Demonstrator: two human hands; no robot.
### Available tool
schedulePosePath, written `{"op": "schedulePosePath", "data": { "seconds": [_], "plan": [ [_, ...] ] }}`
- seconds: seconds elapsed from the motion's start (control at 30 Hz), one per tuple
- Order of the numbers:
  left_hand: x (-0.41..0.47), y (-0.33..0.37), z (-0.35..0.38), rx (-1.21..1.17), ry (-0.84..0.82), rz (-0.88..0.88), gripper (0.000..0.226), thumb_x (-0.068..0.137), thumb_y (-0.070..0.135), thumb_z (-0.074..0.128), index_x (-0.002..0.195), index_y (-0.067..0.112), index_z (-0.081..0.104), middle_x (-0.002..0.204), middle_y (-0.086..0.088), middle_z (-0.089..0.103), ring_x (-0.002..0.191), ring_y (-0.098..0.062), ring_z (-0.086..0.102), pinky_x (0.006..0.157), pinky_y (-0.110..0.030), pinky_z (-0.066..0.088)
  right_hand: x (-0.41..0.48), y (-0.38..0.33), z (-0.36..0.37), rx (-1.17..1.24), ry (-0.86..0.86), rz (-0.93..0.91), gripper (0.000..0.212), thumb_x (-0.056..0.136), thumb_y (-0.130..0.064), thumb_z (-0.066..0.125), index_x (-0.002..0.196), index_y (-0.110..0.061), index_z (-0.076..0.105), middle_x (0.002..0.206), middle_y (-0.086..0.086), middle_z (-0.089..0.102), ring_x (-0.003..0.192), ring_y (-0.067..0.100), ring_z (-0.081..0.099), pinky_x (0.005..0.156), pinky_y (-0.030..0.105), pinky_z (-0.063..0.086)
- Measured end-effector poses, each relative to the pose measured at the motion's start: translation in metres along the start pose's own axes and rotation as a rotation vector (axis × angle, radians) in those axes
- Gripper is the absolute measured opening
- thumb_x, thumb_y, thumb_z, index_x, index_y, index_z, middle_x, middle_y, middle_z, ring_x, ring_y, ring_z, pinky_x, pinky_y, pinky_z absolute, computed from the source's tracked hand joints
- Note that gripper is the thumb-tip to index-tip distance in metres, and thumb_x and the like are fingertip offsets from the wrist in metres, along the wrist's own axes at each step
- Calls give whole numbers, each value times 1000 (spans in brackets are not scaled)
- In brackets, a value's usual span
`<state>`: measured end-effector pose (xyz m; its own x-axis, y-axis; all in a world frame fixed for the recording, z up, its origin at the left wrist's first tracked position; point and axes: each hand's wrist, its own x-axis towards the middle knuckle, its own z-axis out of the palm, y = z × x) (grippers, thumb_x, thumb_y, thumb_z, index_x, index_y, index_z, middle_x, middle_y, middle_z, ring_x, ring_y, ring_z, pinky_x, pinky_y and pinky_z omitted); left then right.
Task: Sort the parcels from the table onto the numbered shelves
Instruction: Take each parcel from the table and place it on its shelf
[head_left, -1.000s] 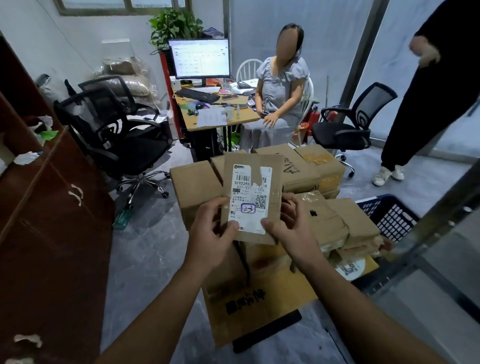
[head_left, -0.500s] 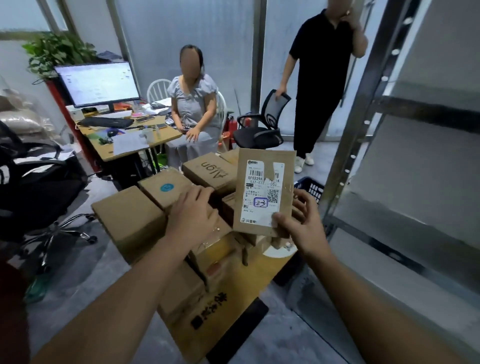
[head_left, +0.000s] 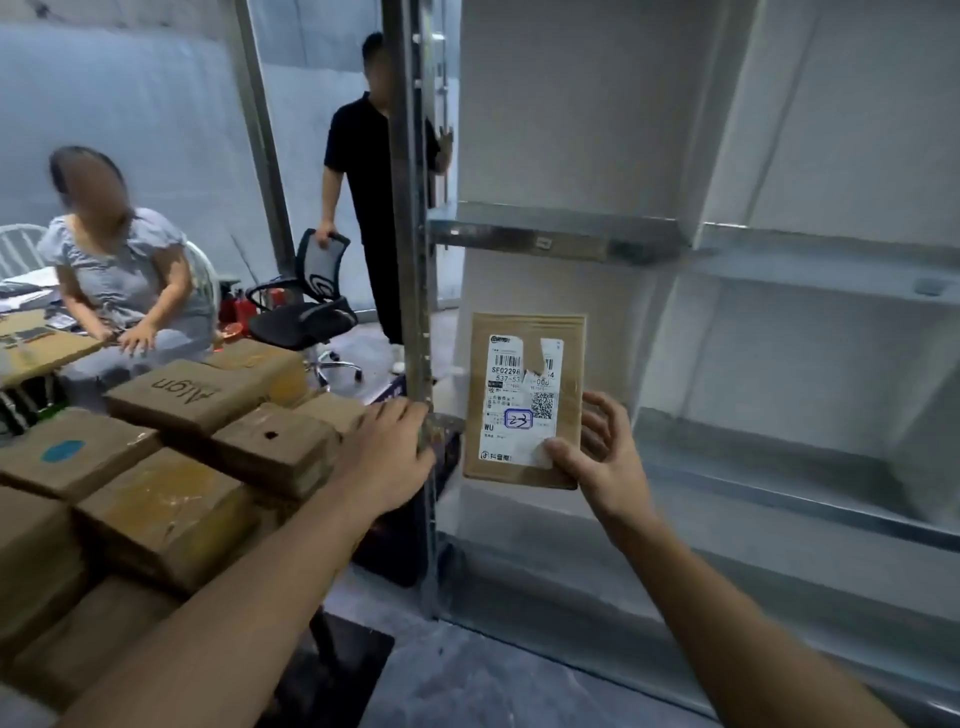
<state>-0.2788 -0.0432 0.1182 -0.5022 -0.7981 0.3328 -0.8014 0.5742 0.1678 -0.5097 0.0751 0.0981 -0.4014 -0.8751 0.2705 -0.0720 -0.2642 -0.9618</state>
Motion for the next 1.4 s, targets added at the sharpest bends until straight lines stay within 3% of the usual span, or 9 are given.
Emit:
{"op": "schedulePosePath", "data": {
  "seconds": [0.1,0.27,0.5,0.7,1.13,1.4],
  "plan": [
    [-1,64,5,-26,-16,111,51,93,34,49,141,20,42,140,0,46,128,-24,41,104,-41,35,-38,-20,-59,-33,97,-10,73,62,-45,84,126,-43,49,130,-4,62,120,15,62,94,44,57],
    [0,162,9,-95,-60,219,53,90,34,54,140,18,43,138,-3,48,127,-24,41,105,-40,35,-97,-51,-141,-42,226,-27,76,62,-46,84,127,-45,46,131,-5,60,121,14,60,86,35,59],
    [8,264,7,-195,-18,377,51,92,32,52,141,19,42,140,-1,47,128,-23,41,107,-40,34,-143,-69,-220,-124,420,-65,76,64,-50,85,131,-47,47,131,-7,59,124,19,58,95,49,56],
    [38,330,6,-263,21,497,52,93,35,52,142,22,41,141,2,46,130,-19,40,111,-40,34,-140,-83,-270,-144,502,-96,78,62,-56,87,129,-50,47,135,1,57,126,25,57,94,51,56],
    [113,452,86,-276,-118,692,49,95,35,49,143,26,39,143,2,45,130,-20,40,107,-37,33,-125,-64,-386,-251,760,-70,73,70,-45,83,132,-46,47,133,-3,58,124,22,57,93,51,57],
    [155,557,115,-289,-131,880,52,92,37,51,141,26,40,139,3,47,125,-22,44,104,-37,36,-126,-74,-462,-317,924,-132,69,69,-46,82,128,-53,47,132,-5,57,125,18,56,91,37,57]
  ]
}}
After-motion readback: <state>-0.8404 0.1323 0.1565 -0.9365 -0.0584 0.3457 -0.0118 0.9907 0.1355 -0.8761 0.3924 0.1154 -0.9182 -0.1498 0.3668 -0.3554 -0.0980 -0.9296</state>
